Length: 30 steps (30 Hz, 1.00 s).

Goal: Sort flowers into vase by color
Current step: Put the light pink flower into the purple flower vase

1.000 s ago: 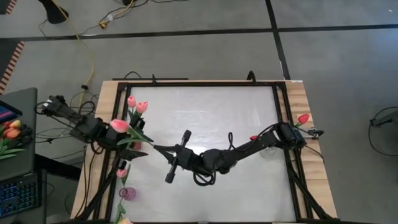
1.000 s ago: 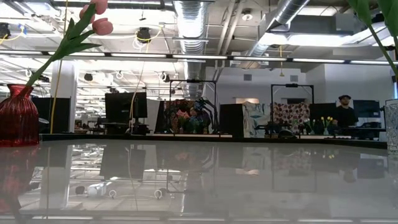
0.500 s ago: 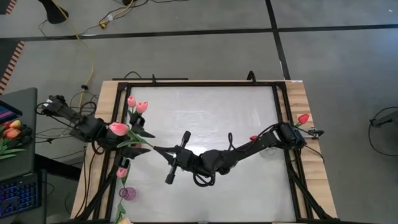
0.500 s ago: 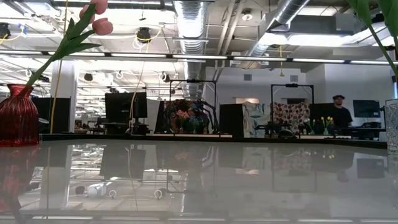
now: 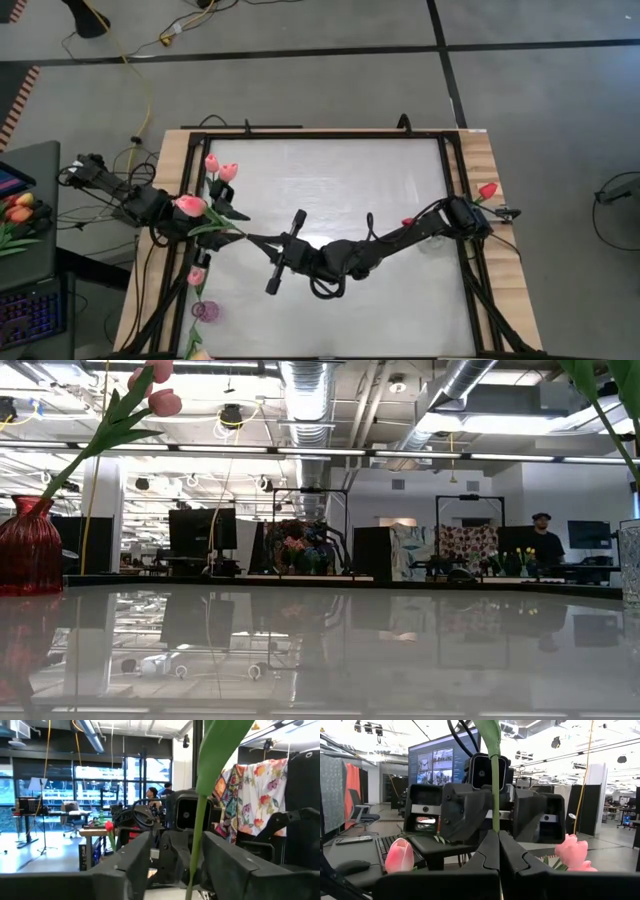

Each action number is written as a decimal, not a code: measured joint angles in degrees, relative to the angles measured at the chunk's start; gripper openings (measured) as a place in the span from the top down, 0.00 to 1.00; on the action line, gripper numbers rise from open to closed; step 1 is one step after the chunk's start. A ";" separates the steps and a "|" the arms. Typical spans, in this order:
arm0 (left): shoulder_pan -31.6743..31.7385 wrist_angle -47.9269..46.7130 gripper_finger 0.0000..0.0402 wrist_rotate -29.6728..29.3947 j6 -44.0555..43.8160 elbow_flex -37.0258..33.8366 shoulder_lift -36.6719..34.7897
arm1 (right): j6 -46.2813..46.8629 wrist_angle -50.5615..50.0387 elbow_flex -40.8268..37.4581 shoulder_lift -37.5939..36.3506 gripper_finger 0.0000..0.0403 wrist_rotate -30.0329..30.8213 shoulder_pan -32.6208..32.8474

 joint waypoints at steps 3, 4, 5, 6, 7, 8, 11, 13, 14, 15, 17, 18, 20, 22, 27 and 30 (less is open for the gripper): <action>0.00 0.03 0.67 0.08 -0.02 0.00 -0.02 | -0.01 -0.01 0.00 0.00 0.96 0.02 -0.02; 0.00 -0.19 0.71 0.40 -0.02 0.00 0.04 | -0.01 -0.01 0.00 0.00 0.96 0.03 -0.02; 0.00 -0.25 0.75 0.86 -0.04 0.00 0.04 | -0.01 -0.01 0.00 0.00 0.96 0.04 -0.02; 0.00 -0.17 0.79 1.22 -0.04 0.00 0.02 | 0.01 0.01 0.00 0.00 0.96 0.04 -0.02; 0.00 -0.13 0.83 1.36 -0.04 0.00 0.00 | 0.01 -0.01 0.00 0.00 0.96 0.04 -0.02; -0.02 -0.12 0.87 1.46 0.00 0.00 -0.01 | 0.01 0.01 0.00 0.00 0.94 0.16 -0.02; -0.04 0.00 0.98 1.50 0.39 0.00 0.02 | 0.02 0.02 0.00 0.00 0.88 0.19 -0.02; -0.02 0.07 0.98 1.46 0.47 0.00 0.02 | 0.04 0.04 0.00 0.00 0.83 0.18 -0.04; -0.02 0.07 0.98 1.46 0.52 0.00 0.02 | 0.02 0.04 0.00 0.00 0.81 0.20 -0.02; -0.01 0.03 0.99 1.46 0.55 0.00 0.02 | 0.04 0.04 0.00 0.00 0.79 0.15 -0.02; -0.02 0.01 0.99 1.43 0.57 0.00 0.02 | 0.04 0.04 0.00 0.00 0.74 0.15 -0.01; -0.01 -0.01 1.00 1.43 0.57 0.00 -0.02 | 0.16 0.04 0.00 0.00 0.71 0.15 0.04; -0.02 -0.55 1.00 1.43 0.57 0.00 -0.61 | 0.54 0.06 0.00 0.00 0.65 0.15 0.31; 0.00 -2.65 1.00 1.41 0.59 0.47 -1.87 | 0.56 0.08 0.00 0.00 0.57 0.45 0.55; -0.01 -17.62 1.00 1.39 -0.41 6.64 -6.58 | -2.56 0.04 0.00 0.00 0.40 4.01 2.04; -0.22 -31.77 1.00 3.15 -4.20 11.96 -9.35 | -4.53 -0.33 0.00 0.00 0.36 6.42 3.66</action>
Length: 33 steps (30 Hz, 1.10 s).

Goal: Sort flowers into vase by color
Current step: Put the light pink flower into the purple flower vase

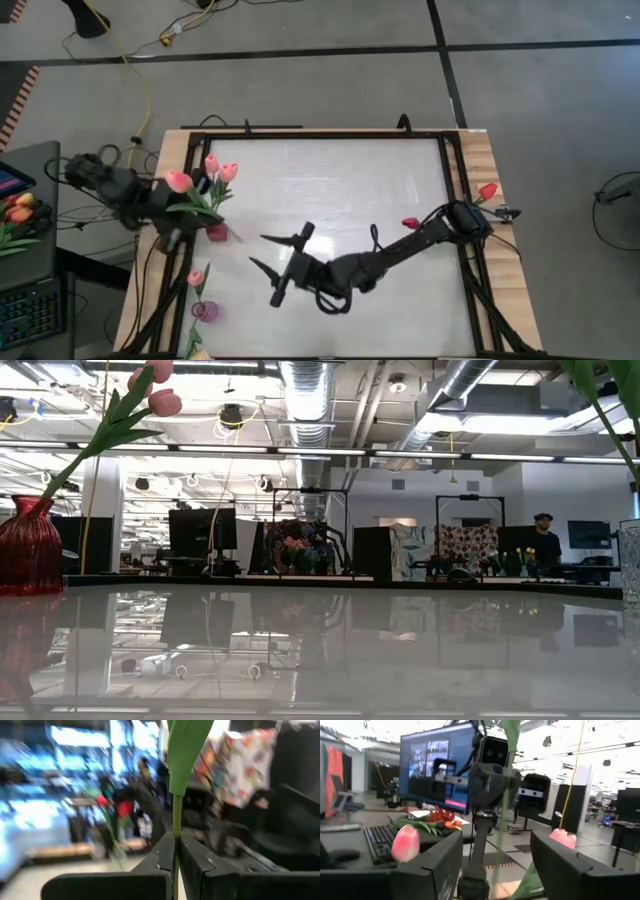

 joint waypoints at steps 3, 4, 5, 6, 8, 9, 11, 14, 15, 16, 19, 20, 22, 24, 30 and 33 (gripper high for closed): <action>-0.04 -11.63 1.00 4.68 -4.75 4.28 -2.51 | -1.50 -0.96 0.00 0.00 0.35 2.95 1.65; -0.04 -14.15 1.00 6.54 -6.12 5.08 -3.43 | -1.87 -1.19 0.00 0.00 0.35 3.99 2.17; -0.04 -15.64 1.00 8.50 -7.20 5.47 -4.35 | -2.17 -1.41 0.00 0.00 0.35 4.80 2.62; -0.04 -16.54 1.00 10.61 -8.07 5.50 -5.50 | -2.36 -1.71 0.00 0.00 0.35 5.51 3.02; -0.04 -17.16 1.00 14.06 -9.34 4.90 -7.75 | -2.20 -2.74 0.00 0.00 0.35 6.15 3.67; -0.04 -17.78 1.00 15.34 -9.69 4.46 -8.97 | -1.59 -3.26 0.00 0.00 0.35 6.19 3.79; -0.07 -18.69 1.00 16.69 -10.47 3.55 -11.32 | -0.06 -4.03 -0.02 0.00 0.35 6.19 4.03; -0.04 -20.77 1.00 19.28 -12.22 2.28 -14.41 | 0.94 -4.84 -0.02 0.00 0.35 6.22 4.30; -0.07 -20.81 1.00 20.67 -12.67 1.56 -15.36 | 1.11 -5.14 -0.02 0.00 0.35 6.23 4.36; -0.04 -20.77 1.00 22.23 -13.27 0.52 -16.30 | 1.11 -5.38 -0.02 0.00 0.35 6.24 4.35; -0.07 -19.15 1.00 27.88 -15.45 -3.11 -18.83 | 1.85 -5.43 -0.02 0.00 0.35 6.22 4.28; -0.07 -18.30 1.00 29.43 -16.09 -4.54 -19.54 | 1.99 -5.41 -0.02 0.00 0.35 6.24 4.28; -0.07 -16.18 1.00 32.60 -17.53 -7.67 -20.76 | 1.99 -5.50 -0.02 0.00 0.35 6.21 4.22; -0.07 -13.28 1.00 35.49 -18.44 -10.57 -21.89 | 2.01 -5.65 -0.02 0.00 0.35 6.21 4.12; -0.07 -2.25 1.00 40.81 -20.93 -18.08 -24.23 | 2.14 -5.82 -0.02 0.00 0.35 6.27 4.06; -0.07 2.91 1.00 42.94 -21.17 -20.81 -24.70 | 2.14 -5.88 -0.02 0.00 0.35 7.56 4.08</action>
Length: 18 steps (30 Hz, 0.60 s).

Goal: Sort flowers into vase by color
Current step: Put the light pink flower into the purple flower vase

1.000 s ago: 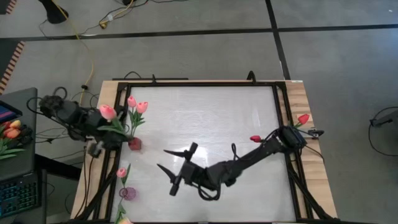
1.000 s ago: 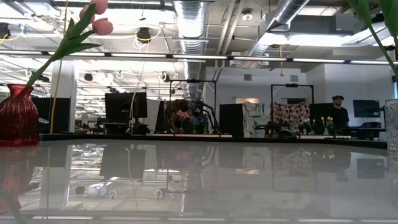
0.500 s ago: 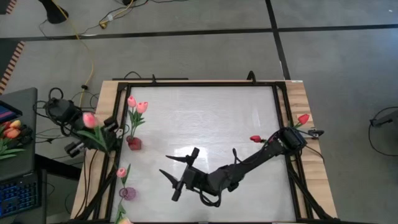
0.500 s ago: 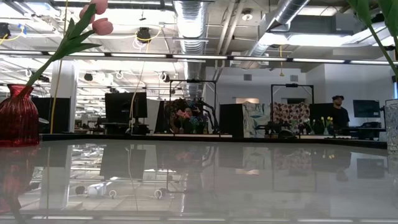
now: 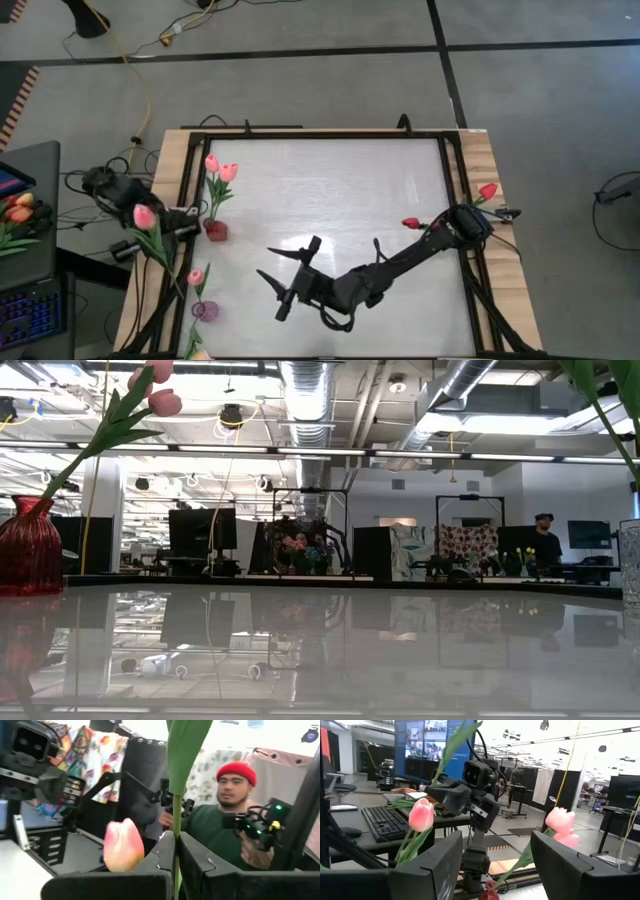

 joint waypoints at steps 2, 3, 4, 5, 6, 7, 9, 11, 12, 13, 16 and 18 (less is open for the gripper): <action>-0.06 1.94 1.00 1.00 0.01 -1.78 -0.09 | -0.02 -0.56 0.00 0.00 0.35 0.07 0.00; -0.22 2.45 1.00 1.17 0.26 -2.54 -0.09 | -0.01 -1.00 0.00 0.00 0.35 0.07 0.00; -0.50 2.76 1.00 1.30 0.45 -3.33 -0.10 | -0.01 -1.27 0.00 0.00 0.35 0.08 0.00; -1.01 3.20 1.00 1.34 0.47 -4.23 -0.11 | -0.01 -1.33 0.00 0.00 0.35 0.09 0.00; -1.61 3.98 1.00 1.37 0.50 -5.23 -0.09 | 0.00 -1.52 0.00 0.00 0.35 0.09 -0.01; -2.32 4.72 1.00 1.35 0.52 -6.11 -0.09 | 0.02 -1.73 0.00 0.00 0.35 0.09 -0.02; -4.05 6.57 1.00 1.02 1.30 -7.49 -0.07 | 0.02 -2.23 0.00 0.00 0.35 0.13 -0.02; -6.15 8.55 1.00 0.02 2.67 -8.45 -0.09 | -0.02 -2.37 0.00 0.00 0.35 0.48 -0.02; -7.21 9.38 1.00 -0.14 3.48 -8.93 -0.09 | -0.01 -2.39 0.00 0.00 0.35 0.70 -0.02; -8.37 9.50 1.00 -0.51 4.51 -9.29 -0.09 | -0.02 -2.40 0.00 0.00 0.35 0.94 -0.02; -11.79 8.11 1.00 -4.74 7.09 -10.01 -0.05 | -0.02 -2.61 0.00 0.00 0.35 1.21 -0.04; -13.99 6.67 1.00 -7.37 8.80 -10.01 0.32 | -0.04 -2.66 0.00 0.00 0.35 1.21 -0.04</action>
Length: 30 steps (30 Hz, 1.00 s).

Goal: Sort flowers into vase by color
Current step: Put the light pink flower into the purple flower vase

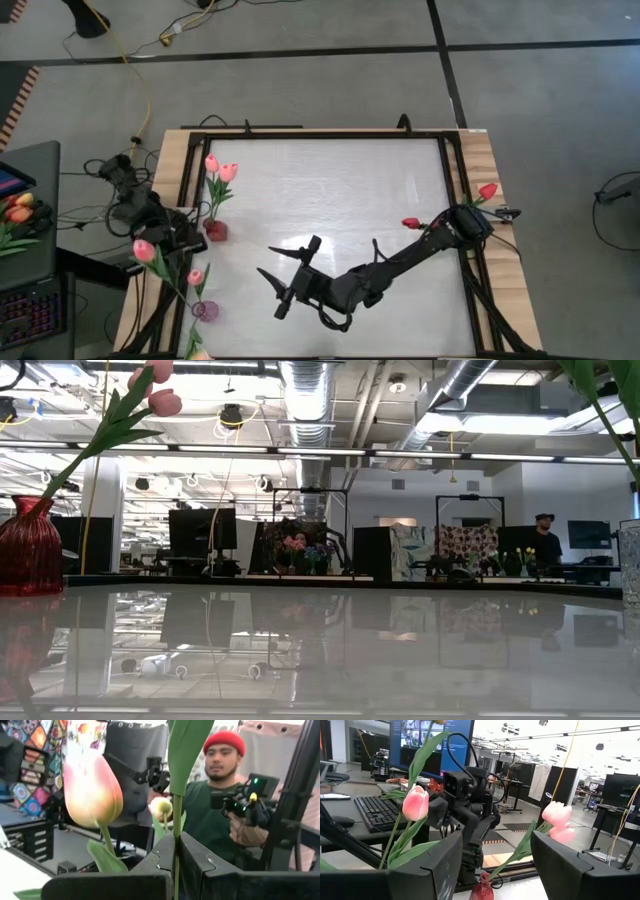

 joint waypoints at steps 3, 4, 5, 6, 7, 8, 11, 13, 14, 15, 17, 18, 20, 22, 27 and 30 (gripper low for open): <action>-3.01 -0.66 1.00 -3.70 0.81 0.00 0.78 | -0.02 0.06 0.00 0.00 0.35 0.00 0.00; -3.97 -0.51 1.00 -4.69 1.19 0.00 1.14 | -0.05 0.05 0.00 0.00 0.35 0.00 0.00; -4.89 -0.39 1.00 -5.80 1.74 0.00 1.43 | -0.09 0.03 0.00 0.00 0.35 0.00 0.00; -5.76 -0.40 1.00 -6.84 2.16 0.00 1.73 | -0.11 0.01 0.00 0.00 0.35 0.00 -0.04; -6.57 -0.41 1.00 -8.10 2.46 0.00 2.04 | -0.11 0.03 0.00 0.00 0.35 0.00 -0.04; -7.31 -0.38 1.00 -9.25 3.00 0.00 2.40 | -0.11 0.05 0.00 0.00 0.35 0.00 -0.02; -9.34 -0.34 1.00 -12.23 4.09 0.00 3.80 | -0.10 0.02 0.00 0.00 0.35 0.00 -0.13; -10.53 -0.32 1.00 -13.41 4.16 0.00 4.87 | -0.10 0.03 0.00 0.00 0.35 0.00 -0.13; -11.08 -0.26 1.00 -13.90 4.16 0.00 5.39 | -0.09 0.05 0.00 0.00 0.35 0.00 -0.13; -11.66 -0.21 1.00 -14.41 4.19 0.00 5.93 | -0.09 0.05 0.00 0.00 0.35 0.00 -0.13; -12.74 -0.14 1.00 -15.40 4.16 0.00 6.85 | -0.09 0.03 0.00 0.00 0.35 -0.01 -0.13; -13.20 -0.14 1.00 -15.81 4.16 0.00 7.25 | -0.09 0.02 0.00 0.00 0.35 0.00 -0.13; -14.09 -0.14 1.00 -16.80 4.19 0.00 7.98 | -0.07 0.04 0.00 0.00 0.35 -0.02 -0.13; -14.84 -0.14 1.00 -17.89 4.61 0.00 8.46 | -0.07 0.05 0.00 0.00 0.35 -0.02 -0.13; -15.97 -0.13 1.00 -18.38 6.10 0.00 9.41 | 0.87 0.04 0.00 0.00 0.35 -0.02 -0.13; -16.37 -0.29 1.00 -18.42 6.16 0.00 10.14 | 0.96 0.01 0.00 0.00 0.35 -0.02 -0.13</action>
